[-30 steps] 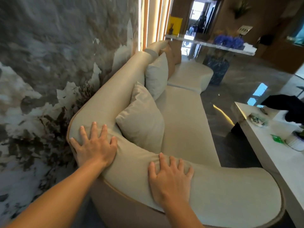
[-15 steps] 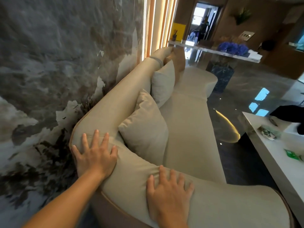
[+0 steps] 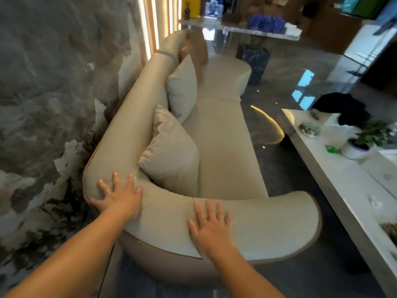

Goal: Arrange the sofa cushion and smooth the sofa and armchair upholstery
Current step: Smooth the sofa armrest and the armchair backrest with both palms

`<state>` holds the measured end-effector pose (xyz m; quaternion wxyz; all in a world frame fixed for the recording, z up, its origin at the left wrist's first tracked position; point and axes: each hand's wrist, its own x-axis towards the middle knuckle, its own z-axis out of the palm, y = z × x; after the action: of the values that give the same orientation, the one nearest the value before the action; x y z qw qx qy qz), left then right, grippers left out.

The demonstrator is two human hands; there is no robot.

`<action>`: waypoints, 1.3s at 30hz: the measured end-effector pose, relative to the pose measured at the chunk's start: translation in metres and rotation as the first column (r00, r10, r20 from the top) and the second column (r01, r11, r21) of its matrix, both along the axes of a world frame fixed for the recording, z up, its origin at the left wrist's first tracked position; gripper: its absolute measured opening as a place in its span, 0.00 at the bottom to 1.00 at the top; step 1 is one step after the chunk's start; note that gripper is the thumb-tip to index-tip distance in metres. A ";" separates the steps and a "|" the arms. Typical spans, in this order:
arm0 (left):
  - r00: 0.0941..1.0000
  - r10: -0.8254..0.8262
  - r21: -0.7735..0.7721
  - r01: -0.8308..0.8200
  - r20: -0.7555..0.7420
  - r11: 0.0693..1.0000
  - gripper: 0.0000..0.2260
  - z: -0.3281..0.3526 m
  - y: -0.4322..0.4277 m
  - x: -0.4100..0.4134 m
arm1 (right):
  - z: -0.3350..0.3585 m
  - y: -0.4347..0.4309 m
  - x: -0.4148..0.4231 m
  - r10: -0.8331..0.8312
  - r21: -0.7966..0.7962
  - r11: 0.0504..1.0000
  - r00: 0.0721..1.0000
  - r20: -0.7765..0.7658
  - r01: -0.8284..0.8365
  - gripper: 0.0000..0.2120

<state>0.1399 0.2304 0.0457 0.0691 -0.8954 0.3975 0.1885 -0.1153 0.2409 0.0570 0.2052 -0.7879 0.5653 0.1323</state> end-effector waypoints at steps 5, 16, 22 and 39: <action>0.875 -0.306 0.252 0.414 -0.376 0.875 0.23 0.062 0.031 -0.046 | 0.045 0.045 -0.076 0.024 0.381 0.925 0.997 -0.068 0.004 0.32; 0.102 -0.912 0.083 0.994 -0.396 0.076 0.17 0.221 0.220 -0.435 | 0.217 0.334 -0.395 -0.666 0.144 0.722 0.736 -0.123 0.677 0.19; -0.324 -0.929 -0.351 0.903 -0.177 -0.247 0.24 0.273 0.400 -0.641 | 0.294 0.577 -0.486 -0.817 -0.218 0.548 0.573 0.064 0.807 0.17; -0.604 -0.750 -0.206 0.725 0.271 -0.658 0.36 0.238 0.606 -0.729 | 0.225 0.859 -0.500 -0.982 -0.308 -0.032 0.028 0.189 0.951 0.29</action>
<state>-0.5888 0.8368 0.2840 0.0314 -0.0178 0.9992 -0.0178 -0.6158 1.0997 0.2821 0.0695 -0.1848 0.9732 -0.1182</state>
